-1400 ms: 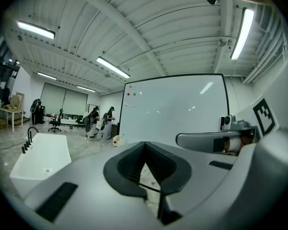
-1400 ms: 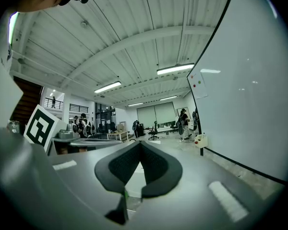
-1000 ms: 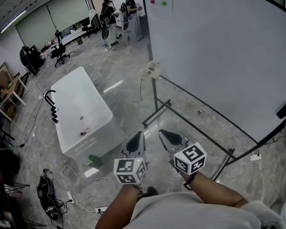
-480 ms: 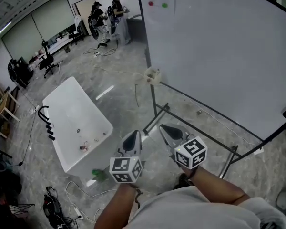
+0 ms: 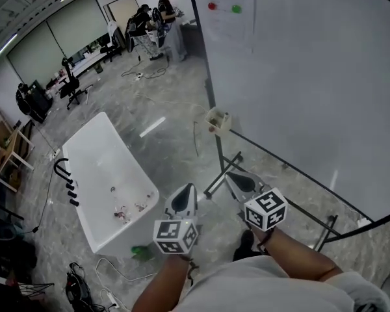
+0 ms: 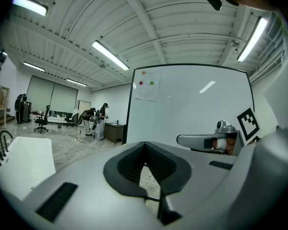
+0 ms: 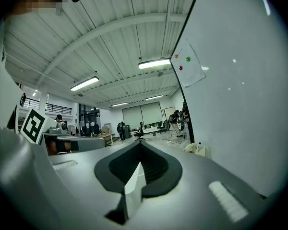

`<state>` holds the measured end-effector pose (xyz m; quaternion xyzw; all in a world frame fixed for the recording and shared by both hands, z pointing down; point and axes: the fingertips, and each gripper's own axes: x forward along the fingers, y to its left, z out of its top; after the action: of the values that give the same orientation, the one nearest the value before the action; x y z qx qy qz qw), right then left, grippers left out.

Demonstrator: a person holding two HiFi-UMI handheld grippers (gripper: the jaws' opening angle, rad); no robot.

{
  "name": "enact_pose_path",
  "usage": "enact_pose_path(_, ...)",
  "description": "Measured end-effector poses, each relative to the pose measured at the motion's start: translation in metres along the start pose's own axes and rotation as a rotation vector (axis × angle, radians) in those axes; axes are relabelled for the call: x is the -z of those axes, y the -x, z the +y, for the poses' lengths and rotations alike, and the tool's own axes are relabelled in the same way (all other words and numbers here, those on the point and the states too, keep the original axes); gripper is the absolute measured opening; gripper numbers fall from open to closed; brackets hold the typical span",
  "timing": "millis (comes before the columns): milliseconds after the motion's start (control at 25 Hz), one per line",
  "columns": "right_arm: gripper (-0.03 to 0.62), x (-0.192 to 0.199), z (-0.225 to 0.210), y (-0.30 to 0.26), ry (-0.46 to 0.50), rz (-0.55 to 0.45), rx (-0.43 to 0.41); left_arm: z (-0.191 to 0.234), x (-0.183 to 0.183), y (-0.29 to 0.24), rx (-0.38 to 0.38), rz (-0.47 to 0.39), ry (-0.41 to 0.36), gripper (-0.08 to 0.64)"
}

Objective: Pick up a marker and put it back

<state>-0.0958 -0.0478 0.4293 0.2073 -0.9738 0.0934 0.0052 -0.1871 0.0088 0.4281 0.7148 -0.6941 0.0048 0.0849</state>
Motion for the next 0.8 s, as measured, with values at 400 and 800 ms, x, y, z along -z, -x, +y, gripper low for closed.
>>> enact_pose_path(400, 0.002, -0.023, -0.174, -0.097, -0.030, 0.040, -0.009, 0.024, -0.013, -0.177, -0.046, 0.027, 0.035, 0.005)
enact_pose_path(800, 0.012, -0.015, -0.250, -0.162, -0.088, 0.082, 0.006, 0.061, -0.009, -0.271, -0.044, 0.053, 0.055, 0.005)
